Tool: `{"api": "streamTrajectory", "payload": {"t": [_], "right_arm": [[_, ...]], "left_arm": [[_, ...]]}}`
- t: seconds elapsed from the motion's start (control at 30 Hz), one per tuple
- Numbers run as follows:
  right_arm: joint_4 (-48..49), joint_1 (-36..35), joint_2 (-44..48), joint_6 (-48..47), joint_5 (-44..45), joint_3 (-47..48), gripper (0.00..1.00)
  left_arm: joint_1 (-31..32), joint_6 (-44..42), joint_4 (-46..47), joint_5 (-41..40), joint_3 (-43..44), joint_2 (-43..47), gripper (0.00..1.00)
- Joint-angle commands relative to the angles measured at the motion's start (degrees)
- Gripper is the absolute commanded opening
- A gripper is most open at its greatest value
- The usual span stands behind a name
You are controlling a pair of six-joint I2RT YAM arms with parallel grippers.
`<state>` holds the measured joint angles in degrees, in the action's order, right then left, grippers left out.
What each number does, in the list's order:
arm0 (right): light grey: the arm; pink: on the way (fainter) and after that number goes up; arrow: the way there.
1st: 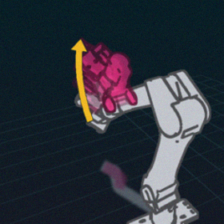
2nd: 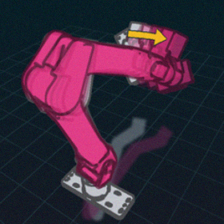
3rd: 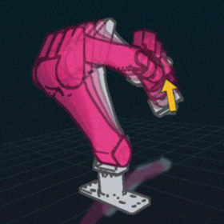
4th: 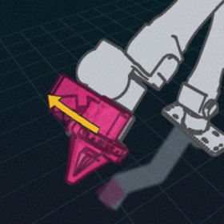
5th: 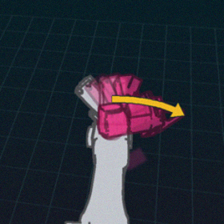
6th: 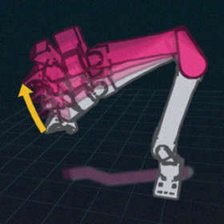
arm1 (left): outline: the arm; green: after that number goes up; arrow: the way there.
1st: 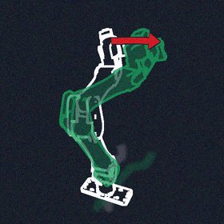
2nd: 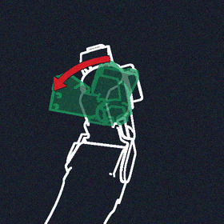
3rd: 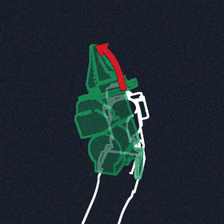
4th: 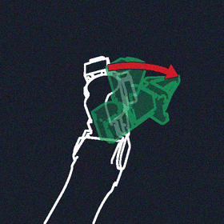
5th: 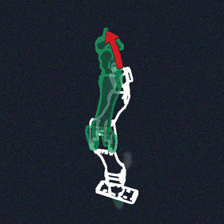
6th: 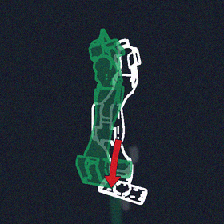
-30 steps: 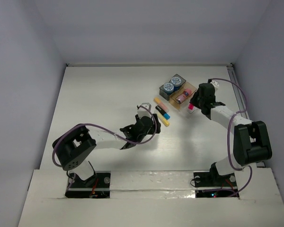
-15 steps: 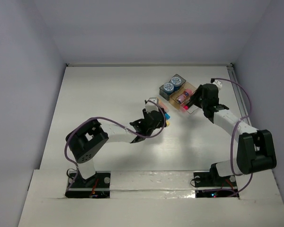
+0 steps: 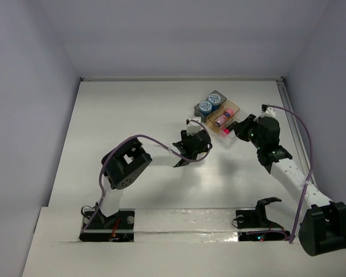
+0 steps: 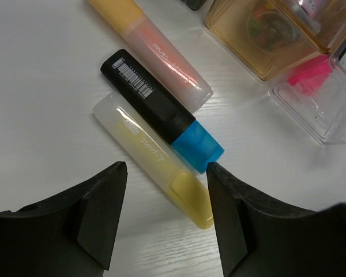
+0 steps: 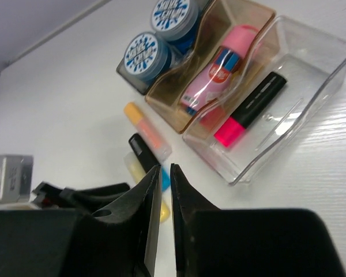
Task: Sort the stationery into containers
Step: Place the pen in the storage box, then pick up the pen from the center of the board.
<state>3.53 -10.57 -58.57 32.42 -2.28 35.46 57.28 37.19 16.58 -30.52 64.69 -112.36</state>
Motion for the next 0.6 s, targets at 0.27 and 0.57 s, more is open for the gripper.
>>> {"api": "streamTrajectory", "payload": {"t": [0.27,0.57], "right_arm": [[2.7,0.1,0.7,-1.8,-12.1,-1.4,0.21],[2.6,0.1,1.1,-1.8,-12.7,-1.7,0.23]], "left_arm": [[0.2,0.8,-6.4,-2.5,3.8,-2.3,0.49],[0.2,1.5,-7.3,-3.5,-1.0,1.3,0.42]]}}
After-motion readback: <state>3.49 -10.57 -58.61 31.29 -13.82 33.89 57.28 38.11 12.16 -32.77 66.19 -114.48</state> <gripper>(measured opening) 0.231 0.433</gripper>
